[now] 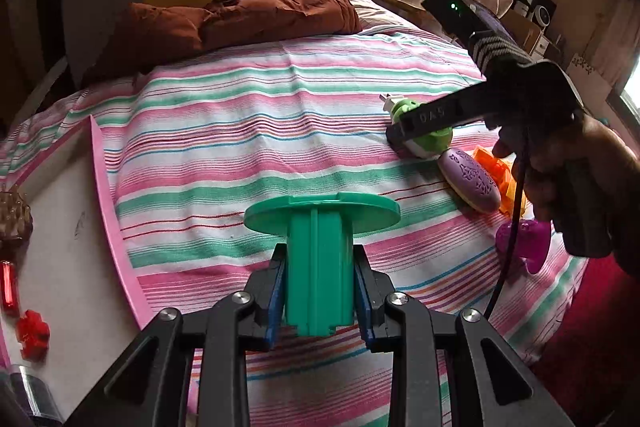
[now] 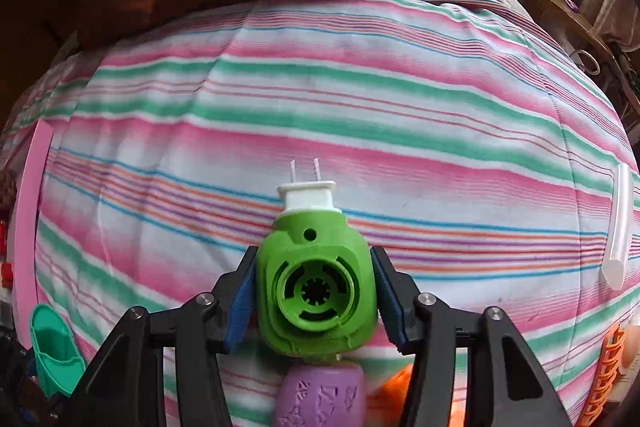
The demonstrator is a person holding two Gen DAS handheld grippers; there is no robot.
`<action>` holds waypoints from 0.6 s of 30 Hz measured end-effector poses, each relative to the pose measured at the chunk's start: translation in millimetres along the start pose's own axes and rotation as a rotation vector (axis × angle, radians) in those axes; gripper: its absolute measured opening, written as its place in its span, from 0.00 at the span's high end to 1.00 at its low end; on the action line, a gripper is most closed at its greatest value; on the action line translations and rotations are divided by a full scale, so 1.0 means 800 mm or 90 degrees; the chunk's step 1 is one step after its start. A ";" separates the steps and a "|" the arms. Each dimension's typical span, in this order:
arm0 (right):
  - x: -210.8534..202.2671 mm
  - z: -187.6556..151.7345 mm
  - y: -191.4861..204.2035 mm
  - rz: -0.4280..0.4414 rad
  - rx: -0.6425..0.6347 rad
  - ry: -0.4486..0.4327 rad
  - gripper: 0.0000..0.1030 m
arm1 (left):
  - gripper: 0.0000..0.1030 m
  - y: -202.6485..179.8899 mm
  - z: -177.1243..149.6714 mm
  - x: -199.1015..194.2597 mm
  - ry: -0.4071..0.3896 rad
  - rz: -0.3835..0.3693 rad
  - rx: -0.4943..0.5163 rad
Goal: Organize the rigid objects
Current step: 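Grasp the green-and-white plug toy with the right tool while the left tool holds the teal stand, then carry the teal stand with the left tool and release it in the tray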
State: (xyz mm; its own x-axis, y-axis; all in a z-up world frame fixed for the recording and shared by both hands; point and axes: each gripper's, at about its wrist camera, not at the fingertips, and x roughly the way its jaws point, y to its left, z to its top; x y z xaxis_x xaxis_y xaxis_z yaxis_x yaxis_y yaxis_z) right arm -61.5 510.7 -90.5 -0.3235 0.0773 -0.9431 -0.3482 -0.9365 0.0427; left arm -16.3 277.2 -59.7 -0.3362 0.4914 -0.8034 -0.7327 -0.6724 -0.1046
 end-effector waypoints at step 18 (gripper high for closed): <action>-0.016 -0.067 0.067 0.027 -0.063 -0.085 0.48 | 0.71 0.035 -0.028 -0.099 -0.060 0.061 -0.047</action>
State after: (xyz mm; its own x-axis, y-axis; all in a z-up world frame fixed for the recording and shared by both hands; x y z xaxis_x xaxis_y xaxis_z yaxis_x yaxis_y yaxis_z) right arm -28.7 441.5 -93.8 -0.4528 0.0750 -0.8884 -0.2452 -0.9685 0.0432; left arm 3.3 207.1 -12.6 -0.4594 0.4707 -0.7532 -0.6501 -0.7560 -0.0760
